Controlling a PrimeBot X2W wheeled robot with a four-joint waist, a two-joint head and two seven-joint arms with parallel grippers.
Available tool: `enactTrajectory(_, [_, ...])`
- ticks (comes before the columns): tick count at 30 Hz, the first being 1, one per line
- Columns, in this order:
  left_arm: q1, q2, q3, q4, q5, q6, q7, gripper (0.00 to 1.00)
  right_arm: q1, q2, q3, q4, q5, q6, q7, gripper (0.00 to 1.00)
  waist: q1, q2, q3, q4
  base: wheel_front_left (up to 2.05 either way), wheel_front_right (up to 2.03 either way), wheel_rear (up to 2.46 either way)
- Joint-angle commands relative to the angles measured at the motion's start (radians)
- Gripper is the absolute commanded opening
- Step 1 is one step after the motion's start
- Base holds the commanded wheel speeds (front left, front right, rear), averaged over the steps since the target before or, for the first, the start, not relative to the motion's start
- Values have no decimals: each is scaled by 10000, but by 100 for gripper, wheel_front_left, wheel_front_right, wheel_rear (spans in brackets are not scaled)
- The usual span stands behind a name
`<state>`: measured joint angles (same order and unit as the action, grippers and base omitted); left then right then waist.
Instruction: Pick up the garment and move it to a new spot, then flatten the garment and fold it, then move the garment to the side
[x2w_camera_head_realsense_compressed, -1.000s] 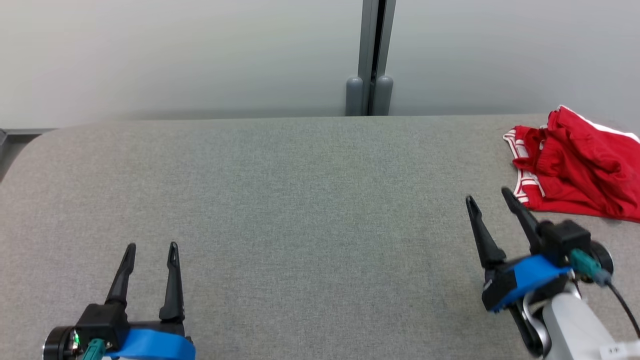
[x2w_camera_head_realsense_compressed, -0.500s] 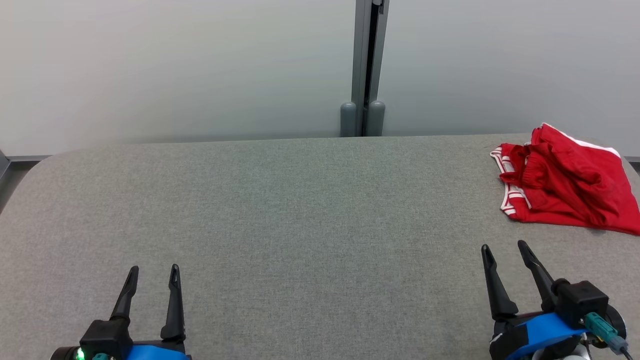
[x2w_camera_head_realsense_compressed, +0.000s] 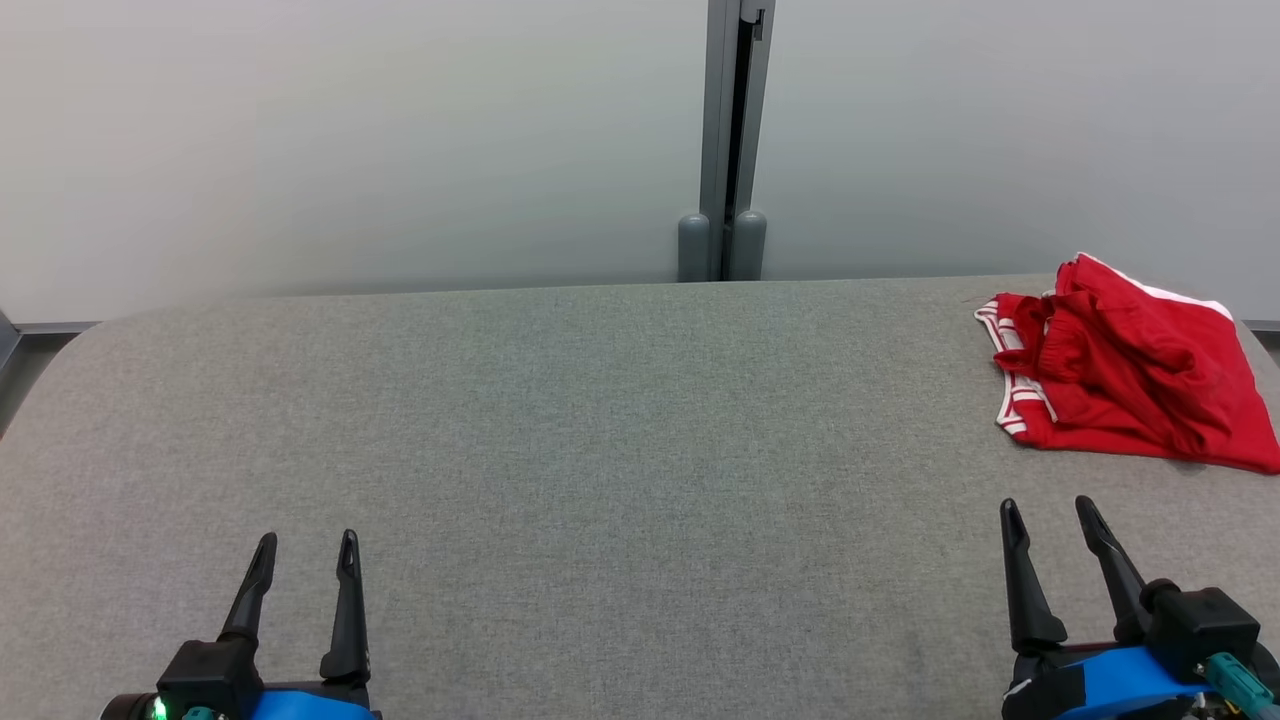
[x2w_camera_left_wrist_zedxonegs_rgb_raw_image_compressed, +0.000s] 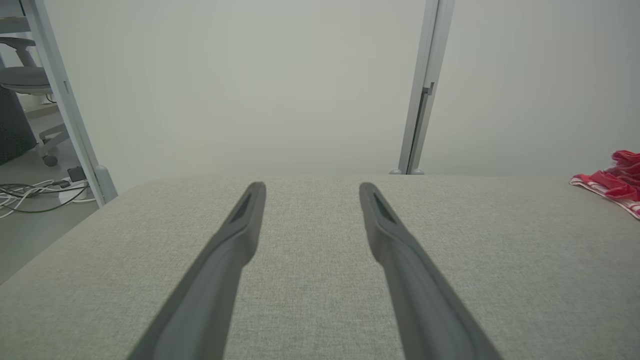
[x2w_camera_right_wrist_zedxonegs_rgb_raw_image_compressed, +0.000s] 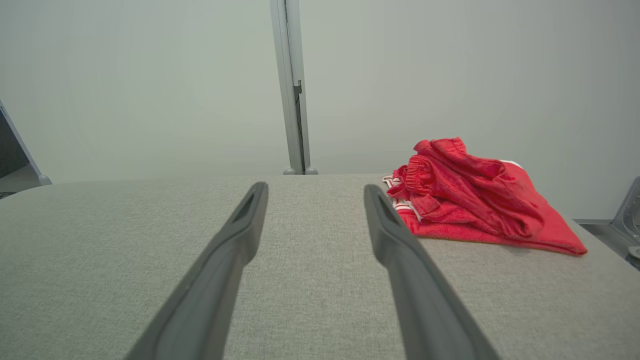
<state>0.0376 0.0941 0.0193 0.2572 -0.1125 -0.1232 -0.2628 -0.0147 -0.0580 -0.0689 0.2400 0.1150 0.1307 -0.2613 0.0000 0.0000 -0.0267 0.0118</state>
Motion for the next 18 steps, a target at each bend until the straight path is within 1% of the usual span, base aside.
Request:
enactTrajectory(1, [-43,52,3,-24,30,-7,-24,100,165,42,-13,-15,1,1,-49,100,0,0,4,11,0,0,0])
enactTrajectory(18, [-80,31,140,-232,-23,-64,-24,100,114,79,103,-17,10,1,-50,100,0,0,-8,69,0,0,0])
